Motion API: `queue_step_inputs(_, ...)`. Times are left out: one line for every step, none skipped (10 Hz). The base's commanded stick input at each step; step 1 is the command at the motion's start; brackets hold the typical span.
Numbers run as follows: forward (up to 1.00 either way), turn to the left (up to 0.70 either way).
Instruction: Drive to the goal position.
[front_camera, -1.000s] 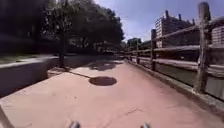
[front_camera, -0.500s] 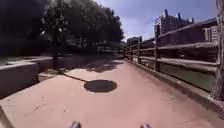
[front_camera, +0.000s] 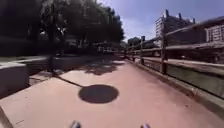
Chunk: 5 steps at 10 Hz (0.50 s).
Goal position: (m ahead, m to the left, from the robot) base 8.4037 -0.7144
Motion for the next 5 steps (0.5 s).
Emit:
queue_step_inputs(0.7, 0.0)
queue_step_inputs(0.7, 0.0)
queue_step_inputs(0.7, 0.0)
queue_step_inputs(0.7, 0.0)
queue_step_inputs(0.7, 0.0)
